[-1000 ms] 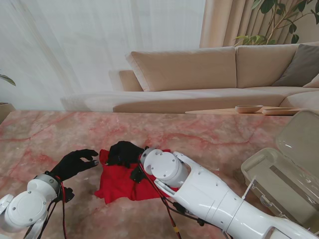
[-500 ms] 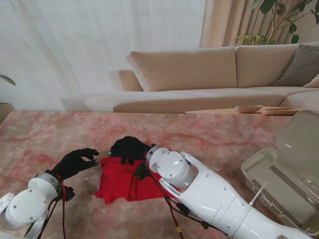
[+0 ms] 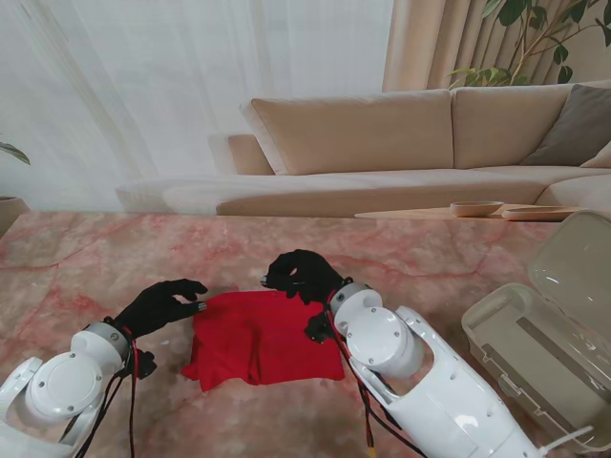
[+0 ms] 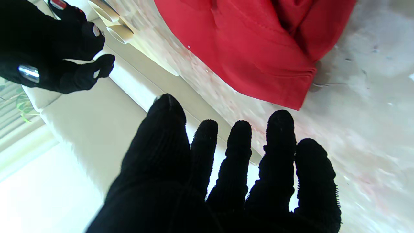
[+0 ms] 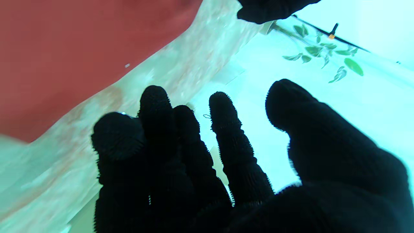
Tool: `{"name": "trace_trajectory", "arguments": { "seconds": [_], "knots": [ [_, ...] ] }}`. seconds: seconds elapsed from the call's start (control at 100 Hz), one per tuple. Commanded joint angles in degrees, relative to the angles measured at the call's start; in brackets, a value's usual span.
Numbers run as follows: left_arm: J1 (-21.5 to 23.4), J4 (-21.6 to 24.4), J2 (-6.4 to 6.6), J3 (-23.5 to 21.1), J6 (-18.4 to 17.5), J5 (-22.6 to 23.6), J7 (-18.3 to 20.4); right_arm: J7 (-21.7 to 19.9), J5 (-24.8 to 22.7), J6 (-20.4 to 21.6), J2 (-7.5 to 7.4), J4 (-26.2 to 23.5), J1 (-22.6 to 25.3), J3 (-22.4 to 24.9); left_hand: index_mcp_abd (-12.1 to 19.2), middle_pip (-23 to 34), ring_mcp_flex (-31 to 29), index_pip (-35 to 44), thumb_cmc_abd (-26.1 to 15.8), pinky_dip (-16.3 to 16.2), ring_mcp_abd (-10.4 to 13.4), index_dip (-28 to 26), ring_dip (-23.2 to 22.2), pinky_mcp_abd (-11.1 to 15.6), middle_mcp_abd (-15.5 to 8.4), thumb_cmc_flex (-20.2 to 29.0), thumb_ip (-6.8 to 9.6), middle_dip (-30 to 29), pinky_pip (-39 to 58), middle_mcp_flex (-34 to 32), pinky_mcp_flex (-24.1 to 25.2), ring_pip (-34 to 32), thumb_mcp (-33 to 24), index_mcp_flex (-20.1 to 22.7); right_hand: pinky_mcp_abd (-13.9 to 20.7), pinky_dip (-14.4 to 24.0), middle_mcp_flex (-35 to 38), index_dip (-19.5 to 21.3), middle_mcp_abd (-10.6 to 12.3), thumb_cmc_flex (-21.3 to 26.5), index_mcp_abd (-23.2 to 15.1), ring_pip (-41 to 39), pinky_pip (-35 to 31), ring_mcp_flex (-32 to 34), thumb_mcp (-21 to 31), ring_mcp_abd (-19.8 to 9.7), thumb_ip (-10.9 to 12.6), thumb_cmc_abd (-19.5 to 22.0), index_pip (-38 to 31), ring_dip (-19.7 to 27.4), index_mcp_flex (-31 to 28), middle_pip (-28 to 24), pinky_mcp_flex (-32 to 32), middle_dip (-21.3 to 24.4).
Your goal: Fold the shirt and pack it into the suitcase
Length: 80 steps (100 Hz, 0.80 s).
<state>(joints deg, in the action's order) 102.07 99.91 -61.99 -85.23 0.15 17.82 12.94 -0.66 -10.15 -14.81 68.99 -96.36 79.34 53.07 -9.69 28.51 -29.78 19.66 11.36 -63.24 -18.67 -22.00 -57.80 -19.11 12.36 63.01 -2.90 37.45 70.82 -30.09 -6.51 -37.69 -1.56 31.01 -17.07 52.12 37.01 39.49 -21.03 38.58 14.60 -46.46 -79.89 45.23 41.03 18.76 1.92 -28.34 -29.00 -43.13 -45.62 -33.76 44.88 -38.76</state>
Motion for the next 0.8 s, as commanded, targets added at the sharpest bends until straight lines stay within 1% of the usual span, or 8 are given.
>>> {"name": "trace_trajectory", "arguments": {
  "seconds": [0.0, 0.24, 0.43, 0.67, 0.69, 0.7, 0.76, 0.79],
  "knots": [
    [-0.9, -0.1, -0.02, 1.1, -0.5, -0.2, 0.7, -0.1, -0.8, -0.9, -1.58, -0.7, 2.7, 1.2, 0.7, -1.5, 0.9, -1.1, -2.5, 0.5, -1.1, 0.1, 2.4, -1.2, 0.3, 2.0, 0.96, -1.0, -0.2, 0.1, 0.6, 3.2, 2.5, 1.5, 3.3, 1.8, 0.4, 0.1, 0.4, -1.1, -1.6, 0.5, 0.2, -1.8, -1.1, 1.4, -0.9, 0.7, -0.6, 1.2, -1.1, 0.6, 1.1, 0.7],
    [-4.2, -1.6, 0.58, 5.1, -1.5, -1.6, 3.6, 2.3, -11.4, -1.8, -2.99, -5.7, 10.7, 7.3, 1.0, -3.4, 1.2, -1.0, -2.6, 2.0, -0.7, 0.1, 6.8, -1.5, 0.3, 2.2, 0.97, -3.4, -2.8, -0.3, 1.2, 6.1, 2.4, 1.4, 2.9, 1.9, 1.5, 0.0, 0.8, -0.8, -1.8, 1.3, 0.7, -1.2, -1.5, 1.3, -1.0, 0.4, -1.1, 1.6, -1.6, 1.0, 1.5, 0.9],
    [-5.5, -2.8, 1.23, 7.4, -1.6, -2.0, 6.5, 1.4, -13.1, 0.0, -3.77, -7.1, 14.2, 8.8, 0.9, -3.3, 1.3, -1.1, -2.7, 2.0, -0.8, 0.1, 6.9, -1.5, 0.4, 2.2, 0.98, -3.8, -2.8, -0.1, 1.2, 5.4, 2.4, 0.9, 2.7, 2.2, 2.4, -0.2, 1.0, -0.2, -2.1, 1.7, 1.1, -0.8, -1.4, 1.3, -1.3, -0.1, -2.2, 1.7, -1.7, 1.1, 1.9, 0.8],
    [-5.9, -4.3, 1.92, 8.6, -1.2, 0.2, 8.8, 0.6, -12.8, 2.4, -3.97, -4.7, 13.5, 6.7, 1.0, -3.1, 1.6, -1.0, -2.9, 2.3, -0.8, 0.1, 6.9, -1.5, 0.4, 2.2, 1.0, -4.0, -3.1, 0.1, 1.4, 5.0, 2.4, 0.5, 2.8, 1.6, 4.7, -3.6, 2.0, 0.8, -2.6, 6.5, 3.9, 1.0, -0.2, 0.4, -2.4, -1.4, -7.8, 4.3, -1.0, 1.4, 4.3, 0.8],
    [-5.9, -4.4, 1.94, 8.7, -1.1, 0.3, 8.8, 0.5, -12.7, 2.6, -3.99, -4.3, 13.3, 6.4, 1.0, -3.1, 1.6, -1.0, -2.8, 2.3, -0.8, 0.1, 6.9, -1.5, 0.4, 2.2, 1.0, -4.0, -3.1, 0.1, 1.5, 5.0, 2.4, 0.5, -3.2, 1.2, 5.1, -4.4, 2.2, 0.9, -2.9, 7.4, 12.6, 1.4, 0.0, 0.2, -2.5, -1.5, -8.9, 4.9, -0.8, 1.3, -6.4, 0.9],
    [-5.9, -4.4, 1.95, 8.7, -1.0, 0.4, 8.9, 0.4, -12.7, 2.6, -3.99, -4.2, 13.1, 6.2, 0.9, -3.1, 1.6, -1.0, -2.8, 2.3, -0.8, 0.1, 6.9, -1.5, 0.4, 2.2, 1.0, -4.0, -3.1, 0.1, 1.5, 5.0, 2.4, 0.6, -3.8, 2.0, 5.2, -4.6, 2.2, 0.9, -2.9, 7.7, 13.0, 1.6, 0.0, 0.1, -2.6, -1.6, -9.4, 5.1, -0.8, 1.3, -9.1, 0.9],
    [-5.9, -4.8, 2.02, 8.8, -0.9, 0.7, 9.1, 0.1, -12.2, 3.1, -3.97, -3.0, 12.2, 5.2, 1.0, -3.0, 1.7, -1.0, -2.9, 2.3, -0.8, 0.1, 6.9, -1.6, 0.4, 2.2, 1.0, -4.0, -3.2, 0.2, 1.5, 4.9, 2.4, 0.5, -4.1, 3.5, 5.7, -5.6, 2.4, 0.9, -3.2, 9.4, 10.2, 2.2, 0.3, -0.3, -2.7, -1.9, -10.8, 6.1, -0.7, 1.2, -17.2, 1.0],
    [-5.9, -5.1, 2.05, 8.9, -0.9, 0.8, 9.2, -0.1, -11.9, 3.4, -3.96, -2.3, 11.6, 4.7, 1.0, -3.0, 1.6, -1.0, -2.8, 2.3, -0.7, 0.1, 6.9, -1.6, 0.4, 2.2, 0.99, -4.0, -3.2, 0.2, 1.5, 4.9, 2.5, 0.5, -3.8, -0.3, 6.0, -6.6, 2.6, 0.9, -3.3, 10.3, 6.7, 2.8, 0.7, -0.6, -2.9, -2.2, -12.2, 6.6, -0.5, 1.0, -18.5, 1.1]
  ]
}}
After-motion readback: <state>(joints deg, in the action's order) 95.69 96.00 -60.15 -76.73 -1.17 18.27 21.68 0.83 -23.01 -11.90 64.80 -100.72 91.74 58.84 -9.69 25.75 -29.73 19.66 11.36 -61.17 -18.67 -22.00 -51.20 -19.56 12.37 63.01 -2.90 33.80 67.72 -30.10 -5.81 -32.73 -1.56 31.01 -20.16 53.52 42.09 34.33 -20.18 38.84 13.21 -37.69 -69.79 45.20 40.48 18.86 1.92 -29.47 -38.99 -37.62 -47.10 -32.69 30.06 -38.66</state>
